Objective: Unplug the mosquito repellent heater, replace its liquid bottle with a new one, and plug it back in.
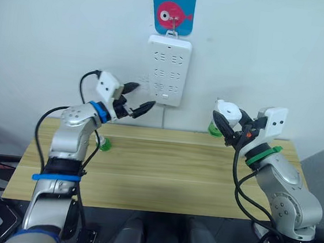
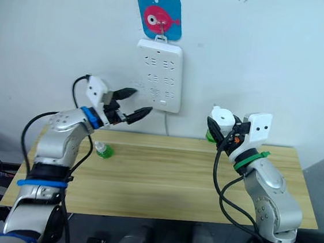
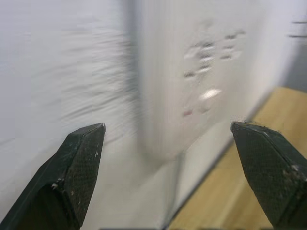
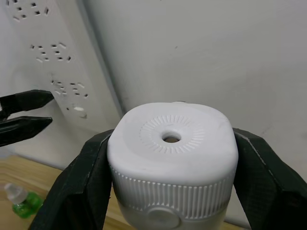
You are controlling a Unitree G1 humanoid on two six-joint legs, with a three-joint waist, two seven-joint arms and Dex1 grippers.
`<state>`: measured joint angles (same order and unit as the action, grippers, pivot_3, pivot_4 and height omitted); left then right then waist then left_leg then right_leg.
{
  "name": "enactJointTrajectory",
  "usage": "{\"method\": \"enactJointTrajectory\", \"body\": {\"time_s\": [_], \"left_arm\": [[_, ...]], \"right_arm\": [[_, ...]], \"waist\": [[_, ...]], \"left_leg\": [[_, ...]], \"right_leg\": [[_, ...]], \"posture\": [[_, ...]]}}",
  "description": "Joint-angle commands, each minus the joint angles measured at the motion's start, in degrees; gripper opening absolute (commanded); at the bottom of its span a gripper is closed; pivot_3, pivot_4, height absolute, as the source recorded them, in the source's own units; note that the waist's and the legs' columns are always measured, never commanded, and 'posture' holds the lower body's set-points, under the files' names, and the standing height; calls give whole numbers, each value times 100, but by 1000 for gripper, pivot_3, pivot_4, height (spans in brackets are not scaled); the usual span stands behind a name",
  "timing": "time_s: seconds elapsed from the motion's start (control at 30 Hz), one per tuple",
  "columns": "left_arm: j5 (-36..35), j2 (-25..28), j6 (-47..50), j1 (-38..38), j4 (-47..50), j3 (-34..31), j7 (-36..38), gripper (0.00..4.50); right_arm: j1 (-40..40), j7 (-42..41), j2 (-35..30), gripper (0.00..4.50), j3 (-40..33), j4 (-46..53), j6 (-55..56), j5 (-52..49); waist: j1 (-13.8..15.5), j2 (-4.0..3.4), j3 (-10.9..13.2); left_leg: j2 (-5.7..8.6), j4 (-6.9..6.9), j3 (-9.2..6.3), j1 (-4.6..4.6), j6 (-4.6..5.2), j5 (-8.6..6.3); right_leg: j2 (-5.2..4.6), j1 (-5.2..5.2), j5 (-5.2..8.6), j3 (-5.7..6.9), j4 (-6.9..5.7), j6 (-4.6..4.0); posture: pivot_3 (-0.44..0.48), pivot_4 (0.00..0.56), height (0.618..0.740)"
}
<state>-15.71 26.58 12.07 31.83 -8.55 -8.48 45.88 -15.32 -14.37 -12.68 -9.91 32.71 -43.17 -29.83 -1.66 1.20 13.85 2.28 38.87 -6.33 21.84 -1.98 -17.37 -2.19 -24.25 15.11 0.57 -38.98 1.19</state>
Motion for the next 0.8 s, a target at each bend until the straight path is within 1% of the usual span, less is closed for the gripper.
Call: {"method": "enactJointTrajectory", "body": {"time_s": [0.03,0.17,0.23,0.3,0.33,0.43,0.53,0.67,0.73,0.8], "left_arm": [[-413,115,427,-418,1331,-245,-243,4481],[-867,256,999,-967,2477,-63,-113,4481],[-1104,340,1248,-1199,2959,211,111,4481],[-1087,335,1232,-1274,3108,542,238,4481],[-1081,235,1217,-1238,3057,665,208,4481],[-1023,-59,1074,-1070,2831,1022,195,4481],[-914,-492,886,-857,2540,1324,75,4481],[-682,-1059,525,-666,2079,1607,-132,4481],[-605,-1231,385,-601,1907,1659,-206,4481],[-546,-1351,265,-544,1787,1691,-252,4481]], "right_arm": [[-217,135,105,3071,-429,-95,-188,-596],[-438,492,331,3071,-885,-370,-598,-1366],[-603,956,592,3071,-1250,-551,-908,-2112],[-722,1410,789,3071,-1526,-712,-1193,-3026],[-738,1703,901,3071,-1642,-788,-1247,-3599],[-686,2522,1023,3071,-1792,-939,-1186,-4850],[-578,3110,981,3071,-1692,-959,-949,-5651],[-487,3657,979,3071,-1423,-786,-492,-6281],[-429,3791,933,3071,-1262,-685,-326,-6439],[-357,3847,843,3071,-1093,-600,-195,-6517]], "waist": [[18,0,0],[88,-1,1],[128,-2,1],[144,-8,4],[155,-9,4],[159,-10,4],[157,-10,4],[137,-10,4],[116,-10,4],[96,-10,4]], "left_leg": [[2,0,0,1,0,0],[8,-3,-4,4,0,-1],[6,-4,-5,3,0,-1],[4,-5,-2,2,0,-1],[4,-5,0,2,0,-1],[4,-4,0,1,1,-1],[6,-3,5,2,2,-1],[7,-3,11,2,4,-2],[3,-4,15,2,5,-2],[-1,-4,15,1,25,-14]], "right_leg": [[-2,1,0,-1,2,0],[-9,2,-1,-2,5,-1],[-8,2,-1,0,3,-1],[-7,3,-1,-1,3,-1],[-7,3,-1,-2,3,-1],[-6,6,-1,-1,3,-2],[-6,6,-1,-2,4,-1],[-6,5,-1,-4,3,-1],[-4,4,-1,-3,2,-1],[1,4,-1,-3,1,-1]], "posture": [[54,230,740],[74,227,740],[83,229,740],[86,232,740],[86,233,740],[81,234,740],[69,235,740],[49,234,740],[36,233,740],[36,233,740]]}}
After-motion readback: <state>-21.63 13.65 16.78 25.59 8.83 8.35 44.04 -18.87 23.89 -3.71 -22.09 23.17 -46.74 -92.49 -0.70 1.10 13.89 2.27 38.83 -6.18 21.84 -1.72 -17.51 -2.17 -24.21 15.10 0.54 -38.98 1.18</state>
